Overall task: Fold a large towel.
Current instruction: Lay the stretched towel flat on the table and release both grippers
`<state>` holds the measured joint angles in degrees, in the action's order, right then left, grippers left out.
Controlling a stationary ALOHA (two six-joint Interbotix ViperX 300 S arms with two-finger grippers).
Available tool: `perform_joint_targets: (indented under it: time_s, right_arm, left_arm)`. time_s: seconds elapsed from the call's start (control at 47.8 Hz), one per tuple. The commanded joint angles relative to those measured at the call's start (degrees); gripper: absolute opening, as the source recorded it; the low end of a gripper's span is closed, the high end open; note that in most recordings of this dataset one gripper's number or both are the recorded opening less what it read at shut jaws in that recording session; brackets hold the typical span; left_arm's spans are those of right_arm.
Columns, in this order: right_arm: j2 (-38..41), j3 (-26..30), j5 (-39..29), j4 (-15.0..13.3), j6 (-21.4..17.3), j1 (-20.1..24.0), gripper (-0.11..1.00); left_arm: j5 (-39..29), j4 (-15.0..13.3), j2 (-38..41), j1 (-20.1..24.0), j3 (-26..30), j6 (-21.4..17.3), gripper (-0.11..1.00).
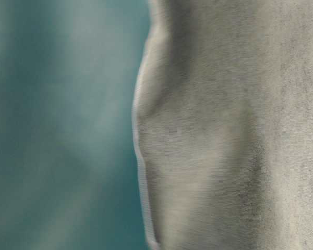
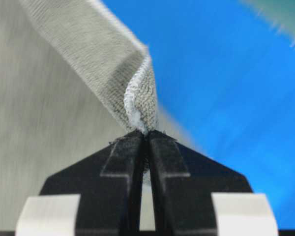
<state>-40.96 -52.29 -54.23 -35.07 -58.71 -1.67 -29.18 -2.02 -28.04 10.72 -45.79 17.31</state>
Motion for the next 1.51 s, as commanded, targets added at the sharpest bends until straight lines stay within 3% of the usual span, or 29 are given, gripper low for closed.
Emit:
perform_joint_targets:
  time_s: [0.0, 0.209, 0.46, 0.649, 0.774, 1.234, 1.36, 1.485]
  right_arm:
    - [1.1, -2.4, 0.6, 4.9, 0.6, 2.3, 0.03]
    - [2.6, -7.5, 5.1, 13.7, -0.2, 10.9, 0.03]
    - [2.9, -9.1, 10.8, 21.2, -1.1, 19.6, 0.03]
    - [4.8, -10.1, 12.4, 22.6, -3.8, 25.4, 0.03]
    - [5.8, -10.5, 13.5, 22.6, -5.4, 26.9, 0.03]
    - [7.1, -10.9, 17.7, 22.6, -5.9, 27.0, 0.03]
    - [7.1, -10.5, 17.6, 22.6, -5.8, 27.0, 0.07]
    - [6.6, -9.1, 13.4, 21.6, -5.1, 27.2, 0.45]
  left_arm:
    - [3.5, 0.0, 1.8, -5.1, -1.6, 1.7, 0.03]
    - [12.0, -0.1, 10.2, -17.9, -3.2, 4.7, 0.03]
    - [12.8, -0.1, 17.0, -25.8, -0.1, 9.4, 0.03]
    - [13.0, -0.1, 18.1, -29.2, -0.6, 14.7, 0.03]
    - [13.4, 0.0, 19.5, -30.3, -0.1, 17.9, 0.03]
    - [13.4, 0.2, 20.3, -30.9, 0.8, 18.2, 0.05]
    - [13.1, 0.3, 20.0, -30.9, 1.6, 17.5, 0.36]
    - [11.9, 0.7, 18.4, -30.8, 3.0, 15.3, 0.74]
